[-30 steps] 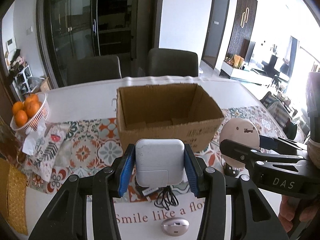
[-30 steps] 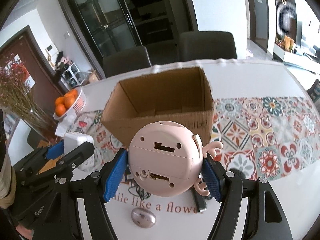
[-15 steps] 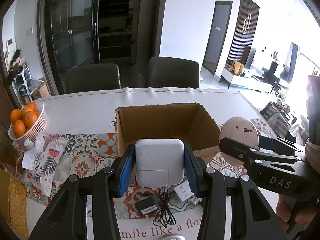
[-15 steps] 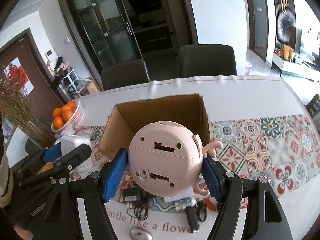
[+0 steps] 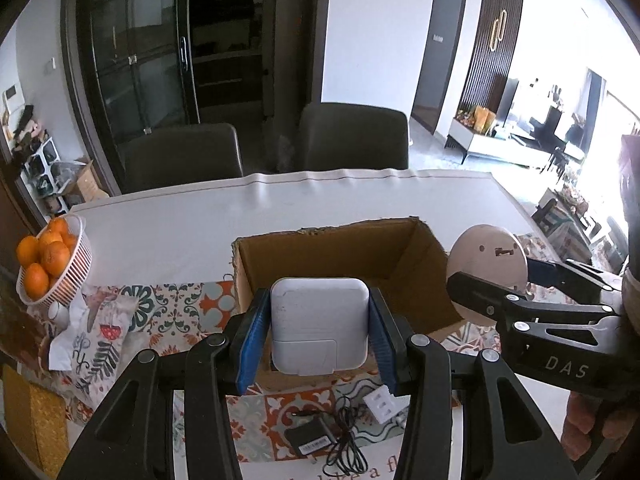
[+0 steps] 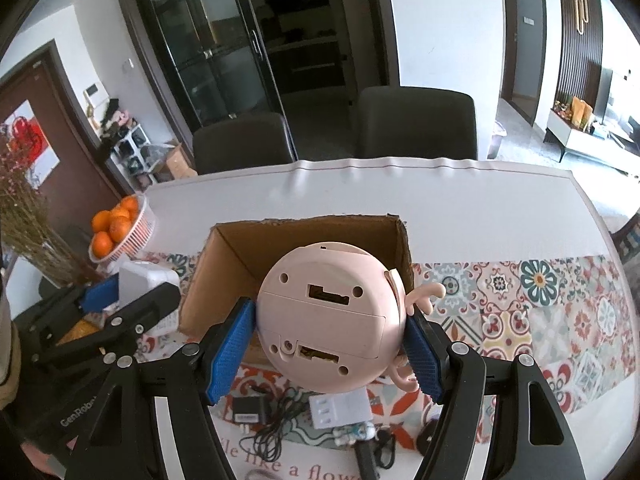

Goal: Organize rigid objects
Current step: 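Carry the white charger and pink toy with both grippers over the cardboard box, then open both grippers to drop the charger and pink toy into the box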

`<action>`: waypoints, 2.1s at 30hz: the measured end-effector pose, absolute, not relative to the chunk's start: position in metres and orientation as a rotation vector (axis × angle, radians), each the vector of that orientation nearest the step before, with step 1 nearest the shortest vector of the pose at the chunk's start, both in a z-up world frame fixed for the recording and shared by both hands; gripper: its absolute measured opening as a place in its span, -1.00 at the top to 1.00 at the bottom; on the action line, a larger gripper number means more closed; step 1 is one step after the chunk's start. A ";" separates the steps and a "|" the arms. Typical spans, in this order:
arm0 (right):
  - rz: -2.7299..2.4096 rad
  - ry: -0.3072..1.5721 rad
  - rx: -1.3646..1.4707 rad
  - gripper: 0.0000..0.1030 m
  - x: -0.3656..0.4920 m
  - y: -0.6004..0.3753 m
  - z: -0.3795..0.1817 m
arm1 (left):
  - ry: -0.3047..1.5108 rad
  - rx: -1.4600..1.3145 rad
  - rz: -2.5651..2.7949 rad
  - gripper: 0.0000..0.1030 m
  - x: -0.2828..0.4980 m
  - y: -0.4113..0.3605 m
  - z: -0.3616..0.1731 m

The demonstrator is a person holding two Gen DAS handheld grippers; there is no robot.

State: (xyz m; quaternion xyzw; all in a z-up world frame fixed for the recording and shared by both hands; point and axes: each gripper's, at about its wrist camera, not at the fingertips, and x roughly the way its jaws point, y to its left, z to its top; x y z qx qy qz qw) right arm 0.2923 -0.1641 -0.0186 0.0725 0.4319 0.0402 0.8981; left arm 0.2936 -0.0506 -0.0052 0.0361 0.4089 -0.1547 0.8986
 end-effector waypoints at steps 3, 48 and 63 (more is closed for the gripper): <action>0.084 0.915 0.137 -0.39 0.303 -0.163 -0.021 | 0.883 0.064 -0.313 0.10 0.306 -0.051 -0.010; 0.054 1.024 0.113 -0.40 0.324 -0.164 -0.062 | 0.973 0.100 -0.204 0.03 0.318 -0.049 -0.051; 0.030 0.847 0.092 -0.40 0.259 -0.167 -0.029 | 0.842 0.127 -0.179 -0.05 0.252 -0.048 -0.021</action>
